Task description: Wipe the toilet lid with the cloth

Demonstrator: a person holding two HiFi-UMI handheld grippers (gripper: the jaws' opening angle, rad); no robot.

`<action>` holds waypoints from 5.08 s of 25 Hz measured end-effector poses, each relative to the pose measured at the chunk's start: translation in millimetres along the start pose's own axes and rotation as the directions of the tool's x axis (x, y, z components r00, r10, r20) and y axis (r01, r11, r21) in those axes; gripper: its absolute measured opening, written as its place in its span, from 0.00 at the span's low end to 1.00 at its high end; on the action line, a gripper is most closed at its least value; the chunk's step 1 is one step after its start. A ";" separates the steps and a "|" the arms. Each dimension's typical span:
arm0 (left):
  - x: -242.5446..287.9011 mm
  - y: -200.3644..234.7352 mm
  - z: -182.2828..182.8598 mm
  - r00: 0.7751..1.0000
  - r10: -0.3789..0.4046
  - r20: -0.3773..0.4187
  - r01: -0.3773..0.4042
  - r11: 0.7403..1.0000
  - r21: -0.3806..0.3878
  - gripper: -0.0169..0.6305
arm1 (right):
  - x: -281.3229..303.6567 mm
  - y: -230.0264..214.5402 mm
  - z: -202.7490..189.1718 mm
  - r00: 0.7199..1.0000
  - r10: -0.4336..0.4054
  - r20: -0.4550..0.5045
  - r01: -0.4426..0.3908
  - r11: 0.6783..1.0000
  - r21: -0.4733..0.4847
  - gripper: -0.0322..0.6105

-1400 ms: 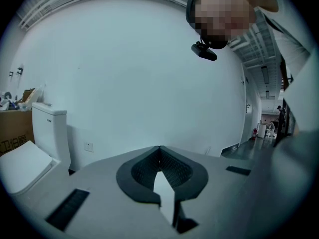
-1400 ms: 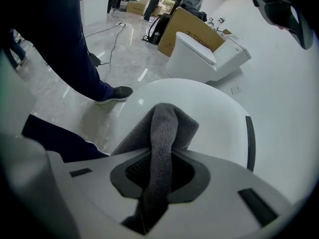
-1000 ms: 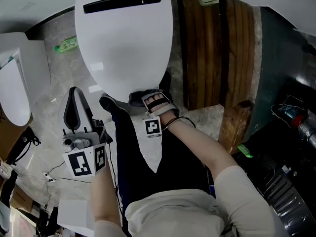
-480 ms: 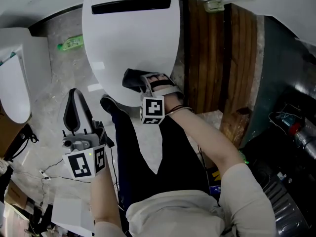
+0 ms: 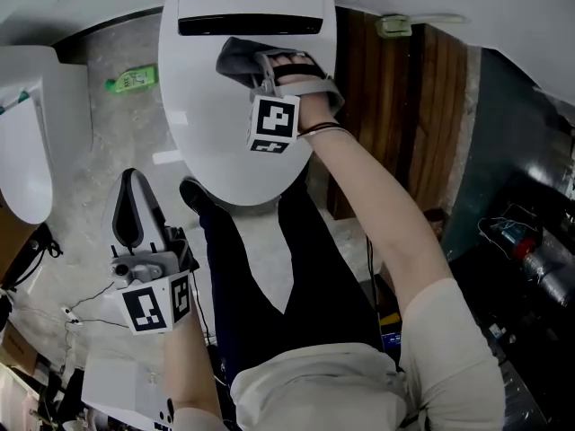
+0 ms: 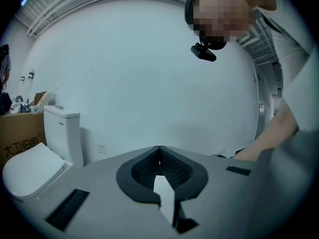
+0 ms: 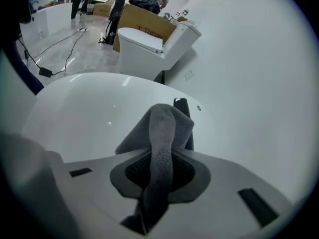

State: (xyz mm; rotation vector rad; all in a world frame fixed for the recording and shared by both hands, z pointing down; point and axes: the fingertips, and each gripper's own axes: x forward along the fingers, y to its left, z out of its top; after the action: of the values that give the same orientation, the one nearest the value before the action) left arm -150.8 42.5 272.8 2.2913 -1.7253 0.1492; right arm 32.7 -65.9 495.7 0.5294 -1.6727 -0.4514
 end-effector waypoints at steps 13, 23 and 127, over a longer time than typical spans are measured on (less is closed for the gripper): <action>31.0 8.2 -2.7 0.999 -0.015 -0.035 0.018 0.998 0.065 0.05 | 59.7 -24.2 3.4 0.996 -0.010 -0.086 0.000 0.992 -0.123 0.15; 35.3 8.9 6.8 0.999 -0.041 -0.004 0.041 0.992 0.116 0.05 | 36.1 29.7 18.5 0.995 0.046 -0.085 -0.058 0.988 -0.143 0.15; -50.2 58.2 -3.6 0.999 0.026 0.047 -0.029 0.997 0.070 0.05 | -66.0 294.2 126.2 0.954 0.291 -0.073 -0.300 0.925 -0.233 0.15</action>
State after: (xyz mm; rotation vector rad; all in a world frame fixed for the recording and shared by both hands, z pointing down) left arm -220.5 75.2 272.9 2.3389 -1.8023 0.1662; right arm -110.2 212.7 589.4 0.1010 -1.6014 -0.4126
